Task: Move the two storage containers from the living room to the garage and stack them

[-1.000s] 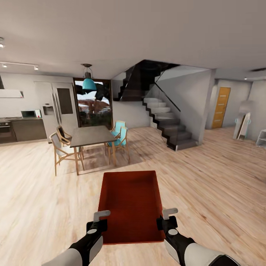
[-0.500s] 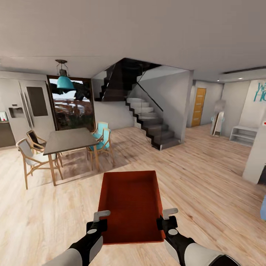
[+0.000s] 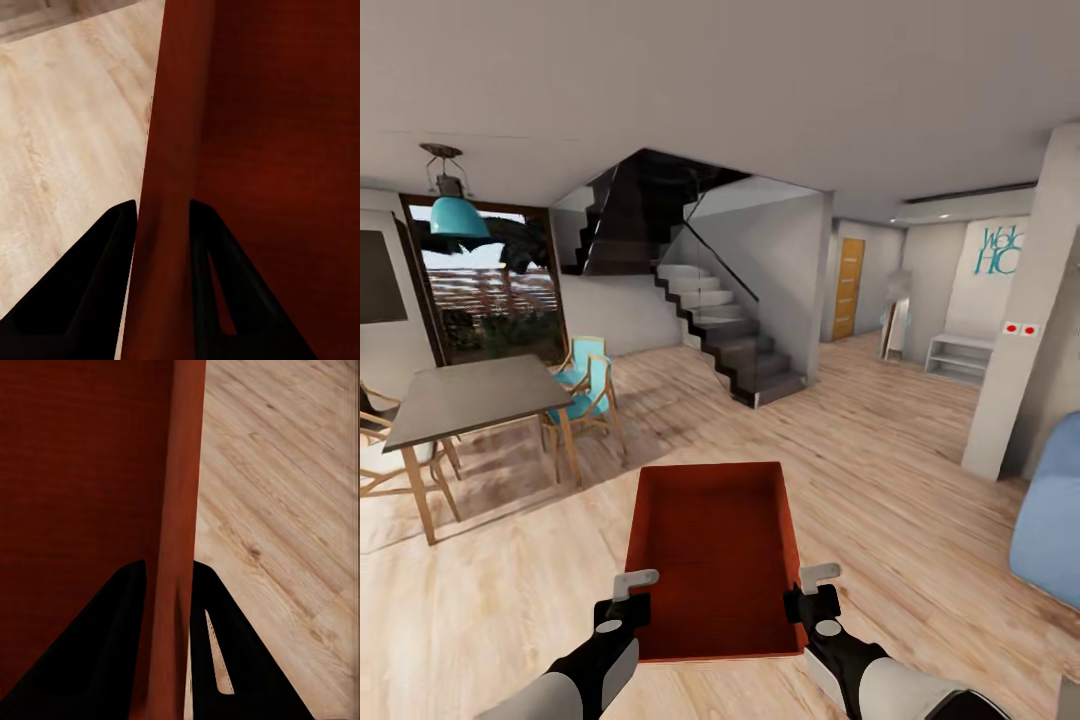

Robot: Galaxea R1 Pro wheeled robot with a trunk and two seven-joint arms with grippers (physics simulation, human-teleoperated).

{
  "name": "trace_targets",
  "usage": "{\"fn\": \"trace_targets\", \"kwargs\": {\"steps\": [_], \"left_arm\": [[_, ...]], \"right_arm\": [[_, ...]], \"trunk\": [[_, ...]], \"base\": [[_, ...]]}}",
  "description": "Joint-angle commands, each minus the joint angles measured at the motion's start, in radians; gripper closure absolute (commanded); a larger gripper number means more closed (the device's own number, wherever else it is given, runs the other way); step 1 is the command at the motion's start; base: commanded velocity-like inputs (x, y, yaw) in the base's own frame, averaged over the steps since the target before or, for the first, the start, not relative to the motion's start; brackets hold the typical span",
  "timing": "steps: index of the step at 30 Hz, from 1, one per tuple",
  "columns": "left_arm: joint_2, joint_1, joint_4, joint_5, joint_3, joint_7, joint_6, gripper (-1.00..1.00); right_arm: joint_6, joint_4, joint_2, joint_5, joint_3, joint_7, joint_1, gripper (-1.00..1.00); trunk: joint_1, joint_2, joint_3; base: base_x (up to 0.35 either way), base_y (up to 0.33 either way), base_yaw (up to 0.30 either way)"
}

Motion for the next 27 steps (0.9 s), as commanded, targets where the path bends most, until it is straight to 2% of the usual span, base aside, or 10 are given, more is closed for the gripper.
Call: {"fn": "trace_targets", "kwargs": {"steps": [1,27], "left_arm": [[0.015,0.001,0.001,0.0,-0.003,0.031,-0.006,1.0],[0.015,0.001,0.001,0.0,-0.004,0.03,-0.005,1.0]], "right_arm": [[0.002,-0.035,0.001,0.006,-0.086,-0.001,-0.001,1.0],[0.004,-0.035,0.001,0.006,-0.086,-0.001,-0.001,1.0]], "trunk": [[0.001,-0.001,-0.001],[0.001,-0.001,-0.001]], "base": [[0.321,0.0,-0.037],[0.321,0.0,-0.003]]}}
